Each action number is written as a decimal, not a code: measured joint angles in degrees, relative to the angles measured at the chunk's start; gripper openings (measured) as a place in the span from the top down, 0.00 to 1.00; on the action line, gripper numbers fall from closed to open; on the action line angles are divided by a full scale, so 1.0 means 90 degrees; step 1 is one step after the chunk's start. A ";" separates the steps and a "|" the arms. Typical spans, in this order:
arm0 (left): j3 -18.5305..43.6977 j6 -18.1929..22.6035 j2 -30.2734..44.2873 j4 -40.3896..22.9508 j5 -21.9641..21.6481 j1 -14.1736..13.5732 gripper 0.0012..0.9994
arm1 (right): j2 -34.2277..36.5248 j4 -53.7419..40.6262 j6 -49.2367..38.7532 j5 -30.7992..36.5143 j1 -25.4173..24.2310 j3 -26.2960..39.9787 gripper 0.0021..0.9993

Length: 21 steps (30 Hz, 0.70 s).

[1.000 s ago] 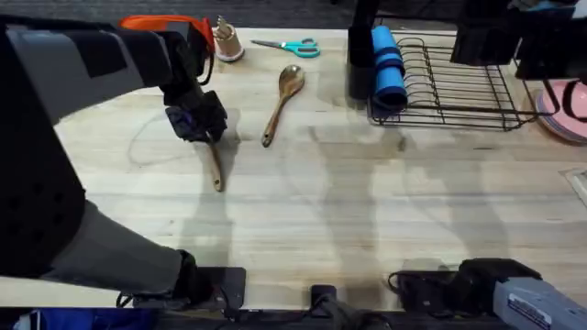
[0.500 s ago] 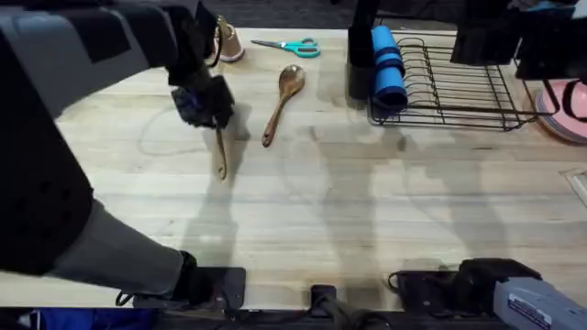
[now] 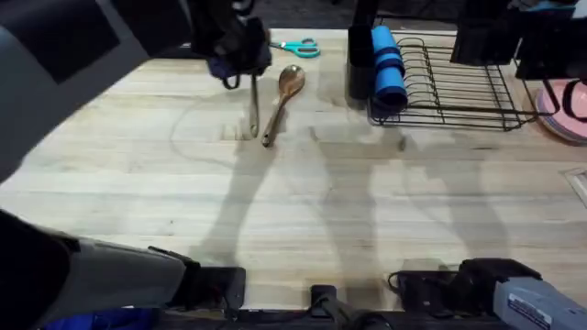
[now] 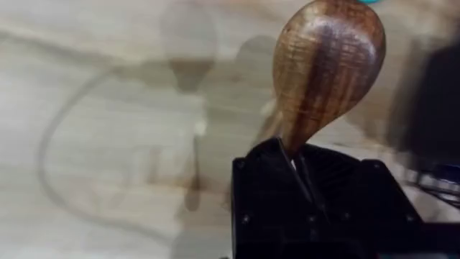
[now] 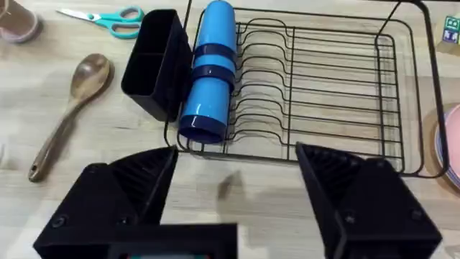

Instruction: Pick up the spoon on the table one by one and put them onto the rack

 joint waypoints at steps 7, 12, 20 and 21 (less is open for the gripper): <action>0.0000 0.0000 0.0002 0.1432 -0.0003 -0.0652 0.96 | 0.0000 0.0000 0.0000 0.0000 0.0000 0.0000 0.00; 0.0000 -0.0002 0.0002 0.2624 -0.0002 -0.0946 0.96 | 0.0002 0.0000 0.0000 0.0000 0.0000 0.0000 0.00; 0.0000 -0.0005 0.0018 0.4114 -0.0025 -0.1028 0.96 | 0.0000 0.0002 0.0000 0.0001 0.0000 0.0000 0.00; 0.0000 -0.0005 0.0035 0.4225 -0.0028 -0.1041 0.96 | 0.0000 0.0000 0.0000 0.0000 0.0000 0.0000 0.00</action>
